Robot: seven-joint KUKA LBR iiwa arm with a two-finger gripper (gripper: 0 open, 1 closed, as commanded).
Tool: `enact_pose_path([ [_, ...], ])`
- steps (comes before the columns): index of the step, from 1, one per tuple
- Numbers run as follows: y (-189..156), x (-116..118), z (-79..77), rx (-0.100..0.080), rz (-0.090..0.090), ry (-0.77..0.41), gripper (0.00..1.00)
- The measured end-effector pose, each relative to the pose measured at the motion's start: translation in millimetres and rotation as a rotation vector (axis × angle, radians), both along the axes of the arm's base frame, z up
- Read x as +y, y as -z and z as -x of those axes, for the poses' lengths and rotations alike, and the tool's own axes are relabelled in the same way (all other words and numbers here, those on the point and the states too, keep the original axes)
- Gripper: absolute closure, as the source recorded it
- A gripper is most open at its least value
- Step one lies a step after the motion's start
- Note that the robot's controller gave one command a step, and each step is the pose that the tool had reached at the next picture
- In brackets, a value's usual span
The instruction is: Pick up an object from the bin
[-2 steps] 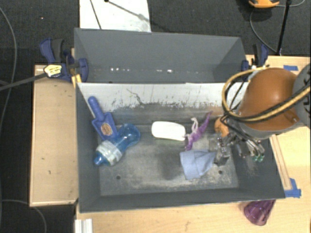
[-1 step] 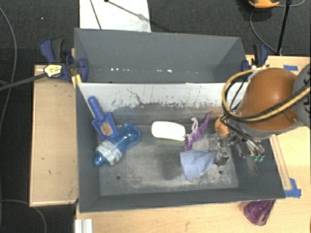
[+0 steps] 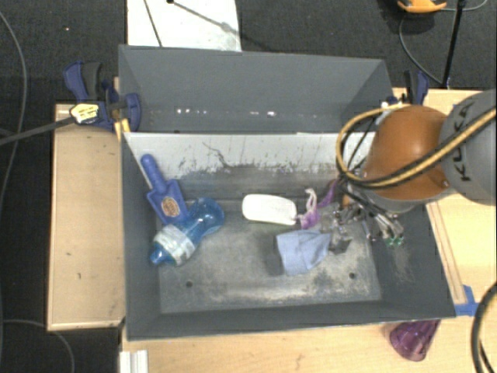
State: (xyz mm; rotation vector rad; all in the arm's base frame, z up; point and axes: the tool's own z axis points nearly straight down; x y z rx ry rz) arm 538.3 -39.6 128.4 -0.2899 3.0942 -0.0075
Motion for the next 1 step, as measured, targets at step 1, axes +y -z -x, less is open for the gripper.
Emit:
enact_pose_path([
  [1,-98.8,-7.6,50.9,0.01,-0.002,0.031,1.0],
])
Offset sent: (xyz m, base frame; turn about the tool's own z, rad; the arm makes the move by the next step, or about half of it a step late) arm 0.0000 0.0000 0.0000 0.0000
